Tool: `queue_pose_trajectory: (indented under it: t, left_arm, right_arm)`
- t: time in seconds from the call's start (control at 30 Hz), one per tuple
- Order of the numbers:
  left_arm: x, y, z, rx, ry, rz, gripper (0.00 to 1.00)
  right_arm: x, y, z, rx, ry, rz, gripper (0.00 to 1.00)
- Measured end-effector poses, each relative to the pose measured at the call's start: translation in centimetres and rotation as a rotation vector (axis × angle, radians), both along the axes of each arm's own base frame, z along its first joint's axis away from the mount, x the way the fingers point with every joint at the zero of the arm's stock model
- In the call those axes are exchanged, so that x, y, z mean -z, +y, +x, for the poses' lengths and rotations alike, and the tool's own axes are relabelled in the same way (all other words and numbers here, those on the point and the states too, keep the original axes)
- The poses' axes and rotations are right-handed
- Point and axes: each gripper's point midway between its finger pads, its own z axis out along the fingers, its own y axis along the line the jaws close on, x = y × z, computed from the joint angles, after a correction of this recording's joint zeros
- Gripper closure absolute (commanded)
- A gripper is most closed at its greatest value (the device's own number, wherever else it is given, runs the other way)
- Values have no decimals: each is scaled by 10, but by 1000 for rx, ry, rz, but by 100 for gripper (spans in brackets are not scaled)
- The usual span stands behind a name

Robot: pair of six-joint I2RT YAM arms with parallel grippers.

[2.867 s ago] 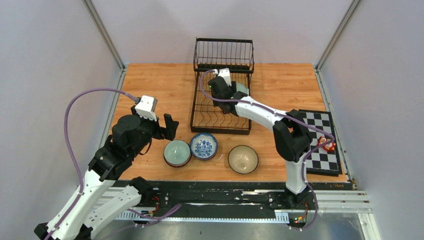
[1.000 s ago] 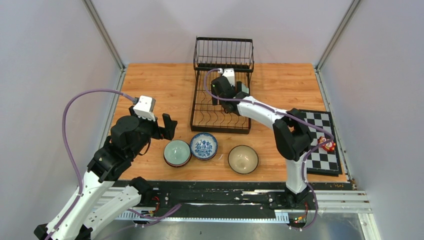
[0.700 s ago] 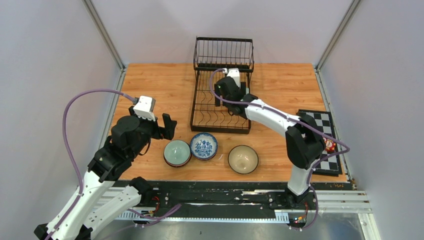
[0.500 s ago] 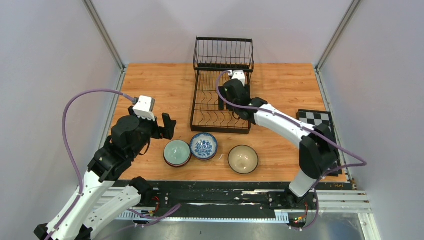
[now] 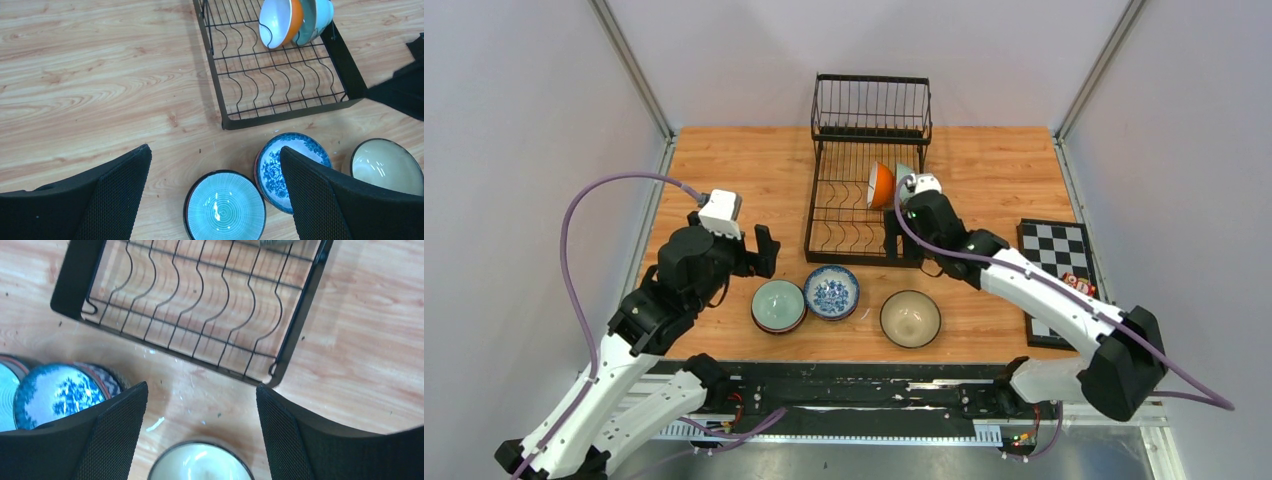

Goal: Load the bowls into the dish rack
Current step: Place the bowl in the dish rack, then pick up the bowl from the center of the board.

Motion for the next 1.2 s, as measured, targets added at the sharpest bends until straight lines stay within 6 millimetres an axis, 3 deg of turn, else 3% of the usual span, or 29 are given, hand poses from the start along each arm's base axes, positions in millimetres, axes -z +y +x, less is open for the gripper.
queue_pose_trajectory:
  t: [0.27, 0.7, 1.2]
  left_arm:
    - [4, -2, 2, -6, 20, -9, 0]
    - [19, -13, -11, 34, 114, -62, 0]
    - [49, -38, -31, 148, 262, -132, 0]
  right_arm:
    - [28, -33, -49, -21, 84, -21, 18]
    - [51, -65, -99, -5, 171, -6, 22]
    - [100, -75, -136, 18, 340, 8, 35]
